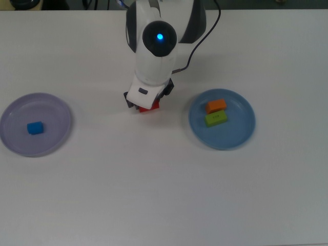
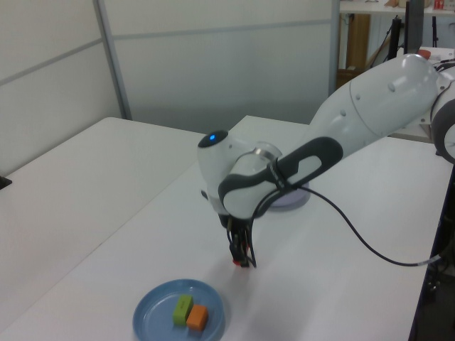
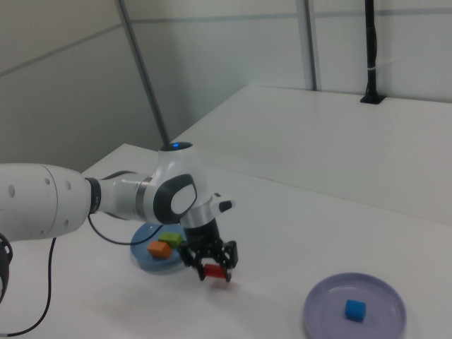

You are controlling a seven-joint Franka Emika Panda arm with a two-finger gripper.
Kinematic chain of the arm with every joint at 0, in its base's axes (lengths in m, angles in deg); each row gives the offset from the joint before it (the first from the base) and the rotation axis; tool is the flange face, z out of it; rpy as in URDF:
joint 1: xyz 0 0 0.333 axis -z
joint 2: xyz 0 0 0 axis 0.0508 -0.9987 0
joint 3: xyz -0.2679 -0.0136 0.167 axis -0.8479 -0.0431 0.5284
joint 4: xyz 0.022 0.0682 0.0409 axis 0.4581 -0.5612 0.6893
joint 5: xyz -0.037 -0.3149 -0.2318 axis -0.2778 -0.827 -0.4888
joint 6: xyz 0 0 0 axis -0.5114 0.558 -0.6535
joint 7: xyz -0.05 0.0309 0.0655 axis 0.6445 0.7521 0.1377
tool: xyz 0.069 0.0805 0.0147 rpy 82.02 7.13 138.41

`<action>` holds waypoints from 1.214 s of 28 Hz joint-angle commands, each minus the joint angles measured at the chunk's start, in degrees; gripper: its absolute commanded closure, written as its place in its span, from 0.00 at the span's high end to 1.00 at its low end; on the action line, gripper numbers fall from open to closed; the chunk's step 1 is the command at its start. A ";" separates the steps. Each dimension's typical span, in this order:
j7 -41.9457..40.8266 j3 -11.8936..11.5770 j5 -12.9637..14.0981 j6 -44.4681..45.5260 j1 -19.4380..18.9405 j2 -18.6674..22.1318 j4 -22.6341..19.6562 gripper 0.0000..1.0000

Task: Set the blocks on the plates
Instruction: 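Carry the red block to the lavender plate and release it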

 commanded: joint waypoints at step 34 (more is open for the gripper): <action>-9.49 -6.72 2.90 -1.38 20.82 -8.44 12.78 0.57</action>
